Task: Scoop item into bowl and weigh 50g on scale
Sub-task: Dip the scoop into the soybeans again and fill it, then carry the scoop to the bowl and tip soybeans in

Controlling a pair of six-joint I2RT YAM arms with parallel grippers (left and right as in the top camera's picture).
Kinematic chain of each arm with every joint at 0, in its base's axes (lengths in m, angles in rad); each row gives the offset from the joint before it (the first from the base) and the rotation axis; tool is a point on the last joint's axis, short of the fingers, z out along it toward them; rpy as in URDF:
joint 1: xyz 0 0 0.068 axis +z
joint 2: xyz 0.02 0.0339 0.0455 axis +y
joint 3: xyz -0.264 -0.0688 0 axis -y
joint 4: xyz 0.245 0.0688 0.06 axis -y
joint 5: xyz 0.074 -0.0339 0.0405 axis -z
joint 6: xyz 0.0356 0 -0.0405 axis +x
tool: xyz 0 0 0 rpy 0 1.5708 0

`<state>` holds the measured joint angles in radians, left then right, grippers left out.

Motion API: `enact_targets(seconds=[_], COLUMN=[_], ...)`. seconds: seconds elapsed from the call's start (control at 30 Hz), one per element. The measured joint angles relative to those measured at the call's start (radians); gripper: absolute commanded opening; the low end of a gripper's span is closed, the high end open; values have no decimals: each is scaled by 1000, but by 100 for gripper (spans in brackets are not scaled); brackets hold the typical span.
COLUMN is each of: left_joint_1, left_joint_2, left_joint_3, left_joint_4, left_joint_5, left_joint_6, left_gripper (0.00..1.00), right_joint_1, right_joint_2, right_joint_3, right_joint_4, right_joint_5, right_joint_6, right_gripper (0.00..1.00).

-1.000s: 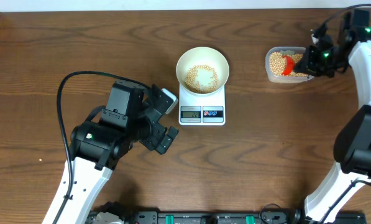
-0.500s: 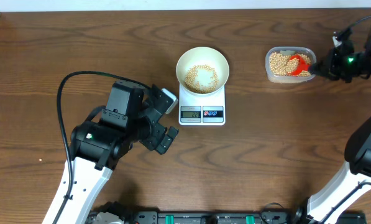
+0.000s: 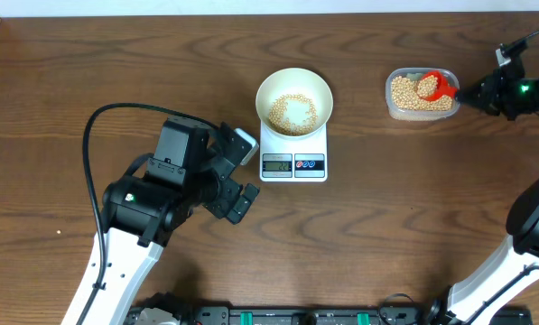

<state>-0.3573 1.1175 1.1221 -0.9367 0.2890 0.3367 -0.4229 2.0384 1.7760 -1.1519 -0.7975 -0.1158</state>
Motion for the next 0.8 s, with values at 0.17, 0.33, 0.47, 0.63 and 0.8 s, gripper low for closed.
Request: enact_targets(seconds=[0.17, 0.33, 0.47, 0.63, 0.8], left_joint_1=[0, 0, 0, 0, 0], left_joint_2=[0, 0, 0, 0, 0], left_joint_3=[0, 0, 0, 0, 0], left_joint_4=[0, 0, 0, 0, 0], left_joint_5=[0, 0, 0, 0, 0], left_joint_6=[0, 0, 0, 0, 0], left_gripper=[98, 98, 98, 98, 98], right_joint_1=[-8, -8, -8, -4, 27], right_joint_2=[0, 0, 0, 0, 0], right_joint_3=[0, 0, 0, 0, 0], right_joint_4=[0, 5, 6, 16, 16], right_joint_5=[-57, -117, -180, -268, -321], right_joint_6=[-7, -10, -10, -10, -10], right_gripper=[1, 1, 1, 1, 1])
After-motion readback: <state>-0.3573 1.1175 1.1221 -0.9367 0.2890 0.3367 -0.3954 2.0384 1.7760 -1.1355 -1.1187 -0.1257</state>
